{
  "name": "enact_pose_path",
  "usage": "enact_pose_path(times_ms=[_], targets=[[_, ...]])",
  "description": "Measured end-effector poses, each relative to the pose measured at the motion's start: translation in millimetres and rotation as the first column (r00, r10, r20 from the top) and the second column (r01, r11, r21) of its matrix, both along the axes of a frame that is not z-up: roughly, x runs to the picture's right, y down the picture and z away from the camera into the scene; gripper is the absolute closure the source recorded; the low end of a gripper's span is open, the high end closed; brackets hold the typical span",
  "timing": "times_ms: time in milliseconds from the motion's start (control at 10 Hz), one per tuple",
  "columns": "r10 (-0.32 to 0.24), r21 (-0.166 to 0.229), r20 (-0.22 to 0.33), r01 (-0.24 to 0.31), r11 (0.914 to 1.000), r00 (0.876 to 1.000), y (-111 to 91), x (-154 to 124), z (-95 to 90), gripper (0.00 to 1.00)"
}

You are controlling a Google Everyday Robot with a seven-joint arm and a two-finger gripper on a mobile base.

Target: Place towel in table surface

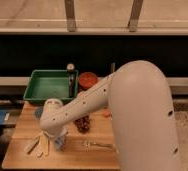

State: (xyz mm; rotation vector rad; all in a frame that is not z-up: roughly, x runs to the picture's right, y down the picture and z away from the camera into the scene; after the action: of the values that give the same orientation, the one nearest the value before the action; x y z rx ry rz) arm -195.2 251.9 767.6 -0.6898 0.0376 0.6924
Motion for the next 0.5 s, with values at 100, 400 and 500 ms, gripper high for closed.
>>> enact_pose_path(times_ms=[100,400,500], targets=[[0.006,-0.005,-0.011,-0.006,1.0,1.0,-0.6,3.6,-1.9,1.0],[0.042,-0.031,-0.047,-0.044,0.9986,0.998,-14.8,15.0,-7.9,1.0],[0.048,-0.027,-0.062,-0.05,0.9984,0.997,-26.5,19.1,-13.1,1.0]])
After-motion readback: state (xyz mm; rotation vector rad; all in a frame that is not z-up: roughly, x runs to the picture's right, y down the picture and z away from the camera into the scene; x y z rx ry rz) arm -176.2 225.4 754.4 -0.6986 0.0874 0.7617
